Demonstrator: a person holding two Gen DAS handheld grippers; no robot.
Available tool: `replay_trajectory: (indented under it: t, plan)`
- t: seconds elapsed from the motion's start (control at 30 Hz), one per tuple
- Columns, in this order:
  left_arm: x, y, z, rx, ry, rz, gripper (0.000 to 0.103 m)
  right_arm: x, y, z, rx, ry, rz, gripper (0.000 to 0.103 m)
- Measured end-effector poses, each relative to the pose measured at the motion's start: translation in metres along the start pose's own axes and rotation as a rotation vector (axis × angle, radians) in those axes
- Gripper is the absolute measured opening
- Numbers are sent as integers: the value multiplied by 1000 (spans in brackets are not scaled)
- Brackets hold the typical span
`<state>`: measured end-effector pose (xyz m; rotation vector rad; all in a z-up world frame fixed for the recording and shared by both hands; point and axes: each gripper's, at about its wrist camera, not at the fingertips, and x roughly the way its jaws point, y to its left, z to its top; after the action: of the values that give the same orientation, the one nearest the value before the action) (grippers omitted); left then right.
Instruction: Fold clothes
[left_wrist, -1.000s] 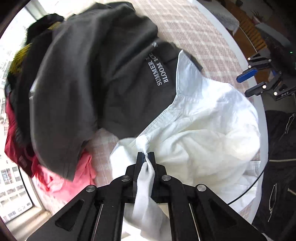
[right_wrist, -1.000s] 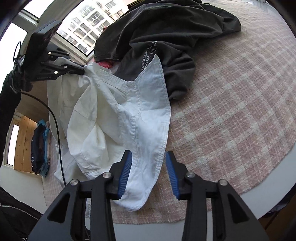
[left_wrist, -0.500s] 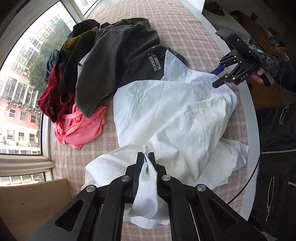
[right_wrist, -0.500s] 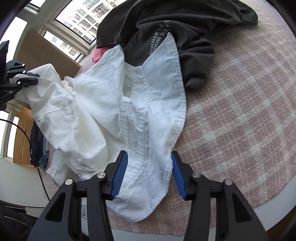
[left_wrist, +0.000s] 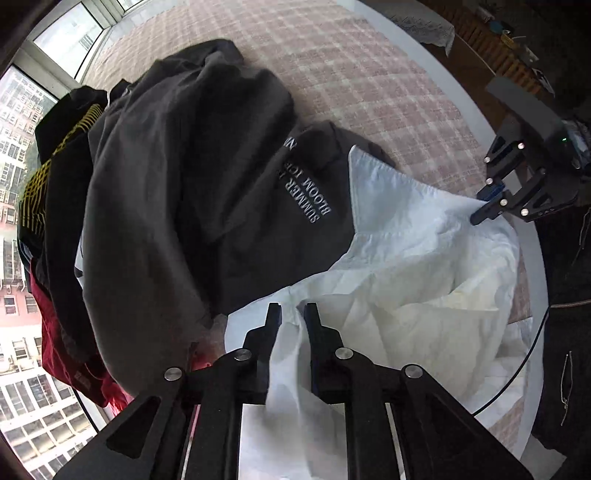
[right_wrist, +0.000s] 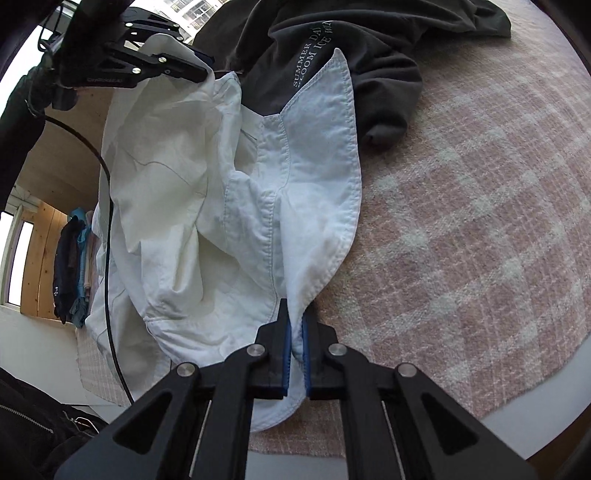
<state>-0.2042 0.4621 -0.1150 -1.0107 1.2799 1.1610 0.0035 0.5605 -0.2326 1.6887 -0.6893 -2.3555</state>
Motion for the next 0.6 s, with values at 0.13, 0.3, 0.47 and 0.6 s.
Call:
replay_trajectory:
  t: [0.13,0.3,0.47,0.6]
  plan:
    - [31,4,-1,25,41,27,45,0,-1,1,-4,17,10,7]
    - [43,3,3,74,23,17,49,-3,-2,-1,-4,28,1,7]
    - [60,7,-5,5,86,-92,5,-9,-2,-3,-6,23,-24,7]
    - [32,5,-22,-60,38,-87,3,-19,-5,-6,7,-11,-43,26]
